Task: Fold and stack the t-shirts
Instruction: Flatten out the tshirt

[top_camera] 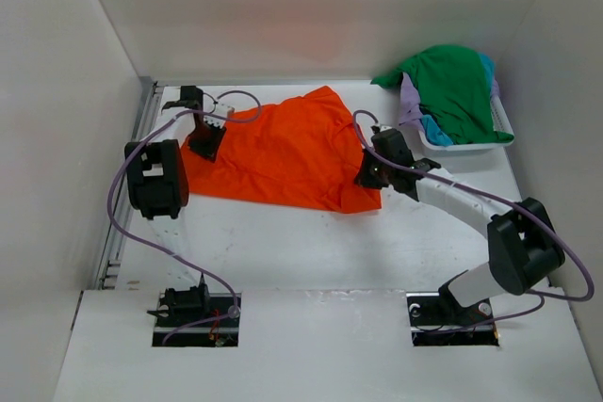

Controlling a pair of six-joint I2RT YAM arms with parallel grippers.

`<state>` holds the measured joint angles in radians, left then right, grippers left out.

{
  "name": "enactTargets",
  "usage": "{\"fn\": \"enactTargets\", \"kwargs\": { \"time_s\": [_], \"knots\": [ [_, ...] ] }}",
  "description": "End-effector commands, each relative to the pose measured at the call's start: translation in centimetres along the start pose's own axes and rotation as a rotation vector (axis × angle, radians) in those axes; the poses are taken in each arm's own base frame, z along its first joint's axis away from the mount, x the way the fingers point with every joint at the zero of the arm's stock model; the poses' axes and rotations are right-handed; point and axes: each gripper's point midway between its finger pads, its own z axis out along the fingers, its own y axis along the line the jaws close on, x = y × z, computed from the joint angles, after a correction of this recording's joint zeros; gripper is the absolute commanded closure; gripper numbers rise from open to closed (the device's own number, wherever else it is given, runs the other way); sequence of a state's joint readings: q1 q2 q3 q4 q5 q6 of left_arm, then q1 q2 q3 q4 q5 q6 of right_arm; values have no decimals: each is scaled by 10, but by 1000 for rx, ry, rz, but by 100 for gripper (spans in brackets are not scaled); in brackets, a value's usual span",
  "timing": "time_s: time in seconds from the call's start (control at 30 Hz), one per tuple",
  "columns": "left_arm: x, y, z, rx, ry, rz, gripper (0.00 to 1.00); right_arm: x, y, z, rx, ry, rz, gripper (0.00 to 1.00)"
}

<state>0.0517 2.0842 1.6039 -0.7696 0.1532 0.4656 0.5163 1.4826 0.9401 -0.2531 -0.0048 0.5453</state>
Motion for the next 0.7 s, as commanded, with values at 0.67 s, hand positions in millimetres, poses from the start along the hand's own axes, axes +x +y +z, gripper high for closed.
{"fn": "enactTargets", "kwargs": {
  "time_s": [0.67],
  "knots": [
    [-162,62,-210,-145,-558,-89,100,-284,35,-80,-23,-538,-90,100]
  ]
}}
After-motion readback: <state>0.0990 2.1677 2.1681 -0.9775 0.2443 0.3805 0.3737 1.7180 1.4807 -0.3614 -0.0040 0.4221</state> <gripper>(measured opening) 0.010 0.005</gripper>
